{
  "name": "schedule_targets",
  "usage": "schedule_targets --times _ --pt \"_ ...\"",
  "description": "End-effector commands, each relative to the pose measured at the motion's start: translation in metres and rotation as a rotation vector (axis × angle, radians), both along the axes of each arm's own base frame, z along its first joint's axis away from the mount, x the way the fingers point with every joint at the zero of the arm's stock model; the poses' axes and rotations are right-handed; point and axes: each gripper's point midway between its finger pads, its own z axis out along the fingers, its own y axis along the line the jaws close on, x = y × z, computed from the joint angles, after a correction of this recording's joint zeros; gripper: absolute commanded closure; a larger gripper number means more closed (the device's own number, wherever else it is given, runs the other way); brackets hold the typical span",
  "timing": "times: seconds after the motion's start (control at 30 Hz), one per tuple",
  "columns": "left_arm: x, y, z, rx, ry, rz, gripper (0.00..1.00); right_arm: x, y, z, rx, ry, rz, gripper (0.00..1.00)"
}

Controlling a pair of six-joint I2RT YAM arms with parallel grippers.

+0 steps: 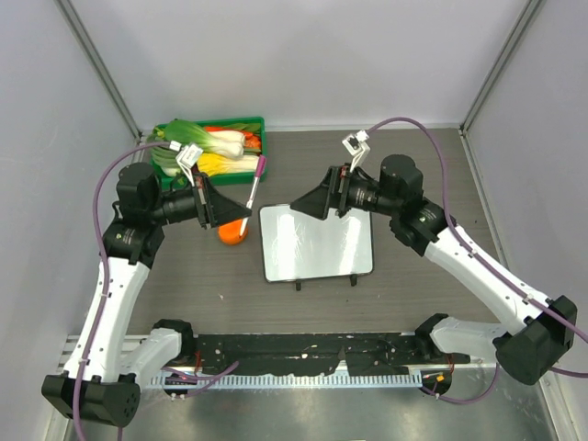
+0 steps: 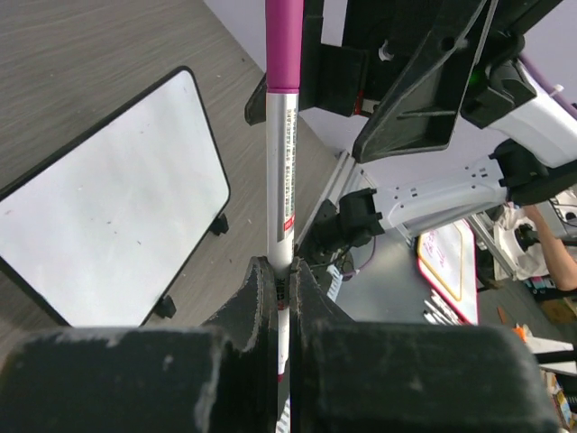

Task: Write a sentence on the whiteboard
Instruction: Pass from the left arm to the right

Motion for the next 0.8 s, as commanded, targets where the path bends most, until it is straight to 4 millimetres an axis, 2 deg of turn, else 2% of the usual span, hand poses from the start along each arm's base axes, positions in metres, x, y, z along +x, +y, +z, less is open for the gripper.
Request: schedule_targets --times 0.0,0.2,0.27,0.57,0.67,0.77 --pt "-0.014 -0.007 0.032 -0.059 -0.073 -0.098 1.00 -0.024 0.019 0.060 0.198 -0.141 0.175 0.05" --pt "-0.021 -0.017 0.027 -0.063 -0.060 -0.133 1.00 -0.031 0.042 0.069 0.268 -0.142 0.253 0.24" --pt "-0.024 -0.021 0.026 -0.069 -0.058 -0.146 1.00 -0.028 0.050 0.070 0.289 -0.134 0.273 0.26" --pt "-0.026 -0.026 0.020 -0.068 -0.043 -0.153 1.00 -0.037 0.074 0.089 0.359 -0.159 0.362 0.35" --pt "-0.027 -0.026 0.018 -0.067 -0.045 -0.150 1.00 -0.039 0.077 0.091 0.371 -0.153 0.373 0.45" --pt "-0.027 -0.025 0.018 -0.065 -0.045 -0.140 1.00 -0.046 0.076 0.091 0.384 -0.154 0.407 0.59"
